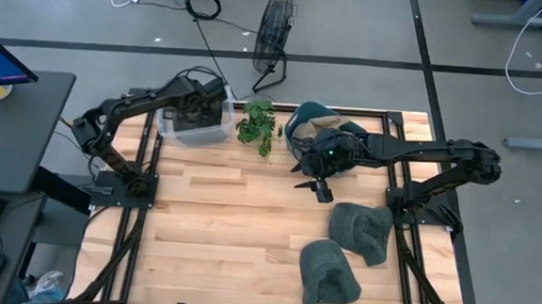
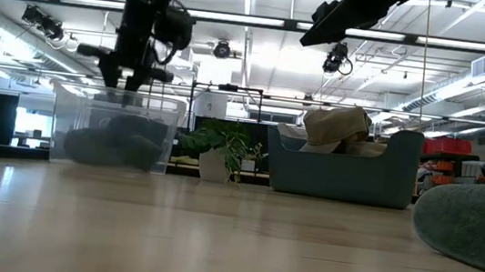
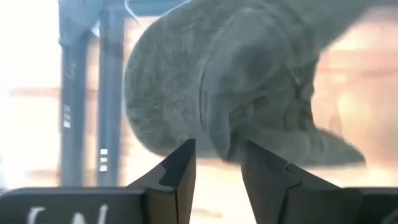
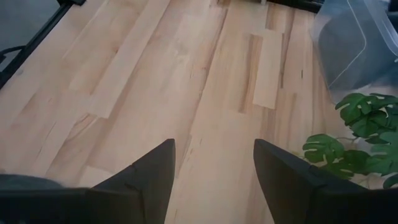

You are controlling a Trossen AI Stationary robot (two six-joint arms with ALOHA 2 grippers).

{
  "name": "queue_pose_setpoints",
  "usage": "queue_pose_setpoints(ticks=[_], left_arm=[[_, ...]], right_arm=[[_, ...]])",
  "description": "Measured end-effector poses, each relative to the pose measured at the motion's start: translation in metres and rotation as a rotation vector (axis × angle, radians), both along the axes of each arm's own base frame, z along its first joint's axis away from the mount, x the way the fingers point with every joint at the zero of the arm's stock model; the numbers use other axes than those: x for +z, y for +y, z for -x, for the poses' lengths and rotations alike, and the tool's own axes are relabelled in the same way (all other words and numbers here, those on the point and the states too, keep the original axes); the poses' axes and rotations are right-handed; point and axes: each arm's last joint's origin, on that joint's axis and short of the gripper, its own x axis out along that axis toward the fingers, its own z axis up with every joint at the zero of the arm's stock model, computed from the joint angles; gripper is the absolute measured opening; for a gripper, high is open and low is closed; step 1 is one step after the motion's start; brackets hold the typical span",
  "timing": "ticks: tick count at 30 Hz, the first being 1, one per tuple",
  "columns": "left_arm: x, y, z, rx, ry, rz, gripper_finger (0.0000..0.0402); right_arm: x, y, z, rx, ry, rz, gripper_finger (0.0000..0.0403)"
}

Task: Pick & Place hat
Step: Put the middle left gray cap into the transparent bin, then put the bottom right gray cap into the transparent bin

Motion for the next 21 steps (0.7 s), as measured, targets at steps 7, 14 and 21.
queue_pose_setpoints(ticks=[7,14,21], left_arm=[[0.068,-0.012,-0.022,-0.229,-0.046,-0.063,0.0137],[0.128,-0.062,-0.054,-0.831,-0.076,-0.139,0.0137],[0.170,-0.134,-0.046,-1.135,-0.233,-0.197,0.0137]], right_arm=[[0.004,0.007,0.002,0.044,-0.029,0.023,0.0222],[-0.003,0.050,0.013,0.154,0.119,-0.067,0.0222],[-0.008,0.103,0.031,0.238,0.250,-0.146,0.0222]])
